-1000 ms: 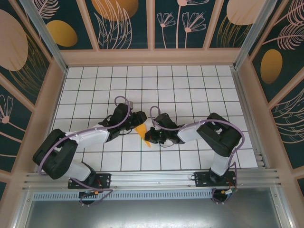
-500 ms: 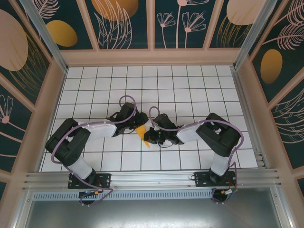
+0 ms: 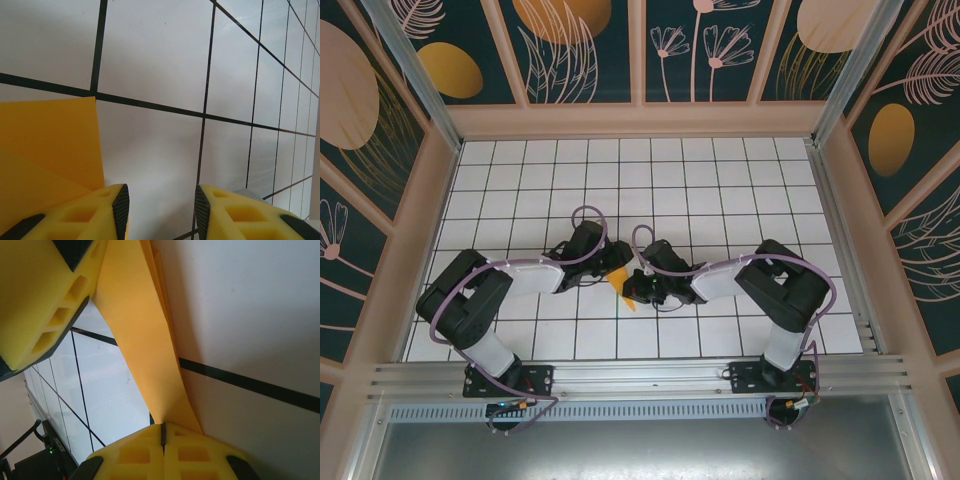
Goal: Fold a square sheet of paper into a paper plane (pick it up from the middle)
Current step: Fold the wing for the fifth time at the center of the table.
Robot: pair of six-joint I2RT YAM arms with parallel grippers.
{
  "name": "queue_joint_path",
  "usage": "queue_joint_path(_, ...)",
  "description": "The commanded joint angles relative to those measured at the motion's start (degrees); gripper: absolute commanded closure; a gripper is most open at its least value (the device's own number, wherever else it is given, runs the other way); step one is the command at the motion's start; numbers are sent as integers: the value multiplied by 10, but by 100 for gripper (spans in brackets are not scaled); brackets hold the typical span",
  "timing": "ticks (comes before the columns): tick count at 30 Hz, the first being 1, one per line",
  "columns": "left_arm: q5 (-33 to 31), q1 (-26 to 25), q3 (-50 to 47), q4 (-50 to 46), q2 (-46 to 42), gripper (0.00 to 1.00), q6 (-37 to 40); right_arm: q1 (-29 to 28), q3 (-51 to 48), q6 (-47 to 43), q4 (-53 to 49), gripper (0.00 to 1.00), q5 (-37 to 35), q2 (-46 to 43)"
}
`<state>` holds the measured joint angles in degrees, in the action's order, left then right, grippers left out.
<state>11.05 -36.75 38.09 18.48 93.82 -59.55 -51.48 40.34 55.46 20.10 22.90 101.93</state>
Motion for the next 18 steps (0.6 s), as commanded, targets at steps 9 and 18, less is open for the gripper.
queue_joint_path(9,-81,2,7,-90,16,62,21,-6,-23,-11,-103,100,-33,12)
queue_joint_path(18,-96,14,-16,-99,7,64,23,-7,-24,-12,-110,100,-35,16)
